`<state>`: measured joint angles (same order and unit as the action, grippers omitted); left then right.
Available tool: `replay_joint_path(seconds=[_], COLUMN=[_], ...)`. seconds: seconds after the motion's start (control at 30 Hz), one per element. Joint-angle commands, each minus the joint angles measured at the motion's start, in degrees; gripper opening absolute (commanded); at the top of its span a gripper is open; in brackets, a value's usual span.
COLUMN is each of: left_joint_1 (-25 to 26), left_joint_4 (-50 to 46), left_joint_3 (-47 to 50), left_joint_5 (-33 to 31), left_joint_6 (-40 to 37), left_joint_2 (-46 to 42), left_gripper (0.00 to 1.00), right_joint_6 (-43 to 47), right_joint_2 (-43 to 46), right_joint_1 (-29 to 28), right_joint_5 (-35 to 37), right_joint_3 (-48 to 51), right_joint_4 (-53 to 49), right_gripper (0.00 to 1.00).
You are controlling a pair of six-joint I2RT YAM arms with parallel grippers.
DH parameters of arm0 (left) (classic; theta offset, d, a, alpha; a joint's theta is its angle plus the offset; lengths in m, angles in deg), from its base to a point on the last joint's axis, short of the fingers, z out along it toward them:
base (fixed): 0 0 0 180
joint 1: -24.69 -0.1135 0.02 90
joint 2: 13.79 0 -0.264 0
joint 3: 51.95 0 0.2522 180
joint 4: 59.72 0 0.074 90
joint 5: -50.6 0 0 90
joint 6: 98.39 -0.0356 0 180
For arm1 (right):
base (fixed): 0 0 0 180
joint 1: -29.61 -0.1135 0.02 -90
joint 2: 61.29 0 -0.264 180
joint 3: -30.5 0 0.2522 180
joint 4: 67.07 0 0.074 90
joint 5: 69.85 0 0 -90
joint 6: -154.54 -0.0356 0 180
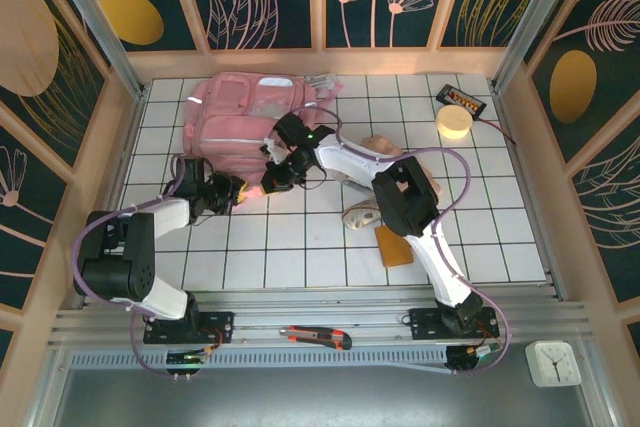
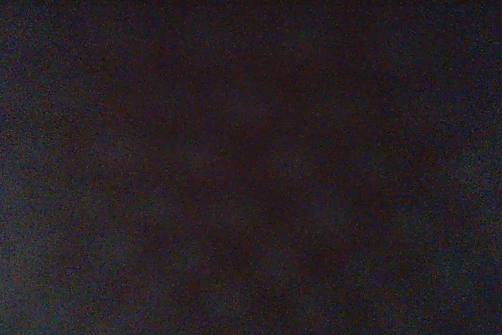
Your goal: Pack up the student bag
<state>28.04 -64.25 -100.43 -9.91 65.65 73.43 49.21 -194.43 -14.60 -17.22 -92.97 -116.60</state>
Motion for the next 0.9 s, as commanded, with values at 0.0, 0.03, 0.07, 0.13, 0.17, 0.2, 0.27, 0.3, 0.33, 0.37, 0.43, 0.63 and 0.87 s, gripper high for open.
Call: replay_joint_path(seconds=[0.0, 0.03, 0.07, 0.13, 0.17, 0.2, 0.27, 0.3, 0.33, 0.37, 0.43, 0.63, 0.87], left_joint_1=[-0.54, -0.55, -0.55, -0.59, -0.53, -0.56, -0.54, -0.54, -0.59, -0.57, -0.59, -0.54, -0.54], left_joint_4=[-7.43, -8.7, -9.76, -12.64, -13.86, -14.81, -16.18, -16.55, -16.75, -17.15, -18.0, -21.0, -26.17], left_joint_3=[-2.27, -2.57, -2.95, -4.1, -4.57, -4.89, -5.11, -5.16, -5.28, -5.37, -5.72, -6.85, -7.9], left_joint_5=[-0.72, -0.68, -0.67, -0.69, -0.82, -0.56, -0.33, -0.08, 0.35, 0.69, 1.43, 2.06, 0.66], left_joint_6=[-8.75, -9.8, -10.73, -13.04, -13.99, -14.99, -15.79, -16.17, -16.57, -16.83, -17.82, -20.69, -25.81], left_joint_2=[-3.28, -3.99, -4.58, -5.59, -5.98, -6.46, -7.28, -7.72, -7.96, -8.03, -8.07, -7.55, -6.97], left_gripper=[0.0, 0.0, 0.0, 0.0, 0.0, 0.0, 0.0, 0.0, 0.0, 0.0, 0.0, 0.0, 0.0], right_joint_6=[1.73, 2.11, 2.45, 3.11, 3.2, 3.33, 3.37, 3.19, 3.03, 2.87, 2.29, 1.87, 3.28], right_joint_2=[5.49, 5.69, 5.6, 4.77, 4.3, 3.43, 1.56, 0.28, -1.11, -2.19, -5.02, -9.33, -6.99], right_joint_1=[6.78, 8.12, 9.25, 11.53, 12.41, 12.53, 15.05, 15.95, 16.9, 17.61, 18.94, 20.76, 22.61], right_joint_5=[3.25, 3.79, 4.17, 5.09, 5.42, 5.67, 6.68, 7.15, 7.29, 7.51, 7.79, 6.23, 7.94], right_joint_3=[3.63, 4.1, 4.03, 3.14, 2.53, 1.45, -1.01, -2.79, -5.02, -6.84, -10.97, -17.61, -12.39], right_joint_4=[-3.26, -3.3, -3.41, -3.9, -3.92, -3.94, -4.29, -4.57, -4.9, -5.0, -5.38, -5.89, -4.19], right_gripper=[0.0, 0.0, 0.0, 0.0, 0.0, 0.0, 0.0, 0.0, 0.0, 0.0, 0.0, 0.0, 0.0])
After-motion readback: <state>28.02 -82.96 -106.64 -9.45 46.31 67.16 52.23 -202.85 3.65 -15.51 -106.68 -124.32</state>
